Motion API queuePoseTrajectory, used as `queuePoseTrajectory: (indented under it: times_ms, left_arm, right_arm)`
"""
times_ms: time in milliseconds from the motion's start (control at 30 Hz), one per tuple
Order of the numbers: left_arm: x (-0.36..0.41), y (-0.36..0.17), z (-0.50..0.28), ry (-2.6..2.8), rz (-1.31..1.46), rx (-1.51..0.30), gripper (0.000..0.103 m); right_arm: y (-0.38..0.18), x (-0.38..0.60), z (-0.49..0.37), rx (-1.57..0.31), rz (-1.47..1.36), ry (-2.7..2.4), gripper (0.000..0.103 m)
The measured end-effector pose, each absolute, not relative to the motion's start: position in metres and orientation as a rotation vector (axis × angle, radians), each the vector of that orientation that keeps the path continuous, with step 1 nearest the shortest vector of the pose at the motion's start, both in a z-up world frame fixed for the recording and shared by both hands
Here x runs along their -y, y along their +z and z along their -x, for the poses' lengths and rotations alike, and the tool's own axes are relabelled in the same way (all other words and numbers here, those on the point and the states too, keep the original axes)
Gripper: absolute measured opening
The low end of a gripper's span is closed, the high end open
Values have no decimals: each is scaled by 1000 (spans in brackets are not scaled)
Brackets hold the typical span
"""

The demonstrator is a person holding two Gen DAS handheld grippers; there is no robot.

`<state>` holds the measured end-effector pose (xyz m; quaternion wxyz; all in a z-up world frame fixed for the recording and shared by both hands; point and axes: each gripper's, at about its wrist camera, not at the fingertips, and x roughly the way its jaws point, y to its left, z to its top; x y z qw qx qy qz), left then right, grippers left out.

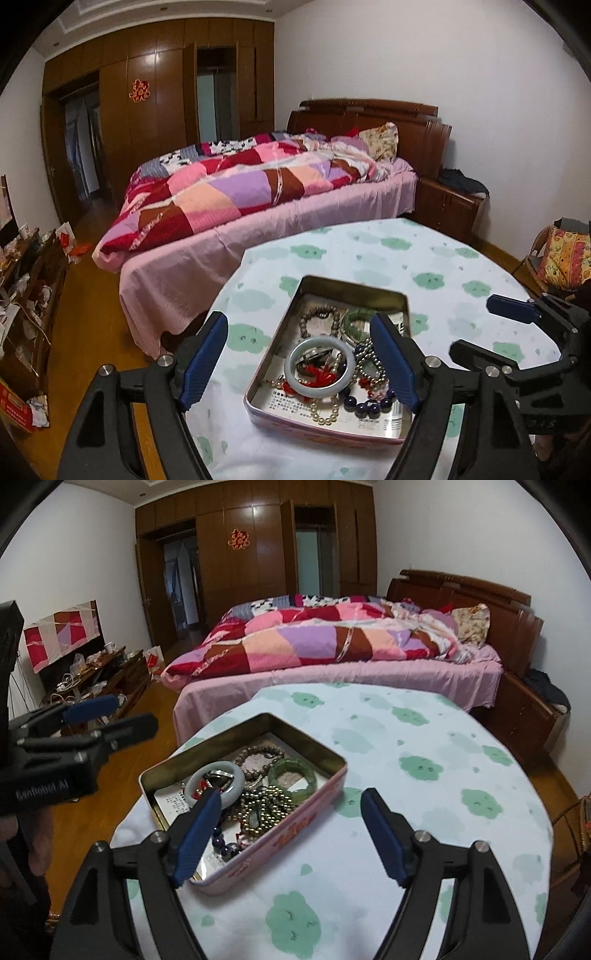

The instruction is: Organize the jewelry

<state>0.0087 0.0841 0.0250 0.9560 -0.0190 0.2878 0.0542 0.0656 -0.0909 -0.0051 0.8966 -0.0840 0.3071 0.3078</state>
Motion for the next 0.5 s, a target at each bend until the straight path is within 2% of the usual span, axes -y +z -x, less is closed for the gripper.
queuePoseTrajectory:
  times_ms: [500]
  left_arm:
    - [-78,32,-3,103,26,-568,82]
  right_arm:
    - [4,107,-60,-590,152,589,85]
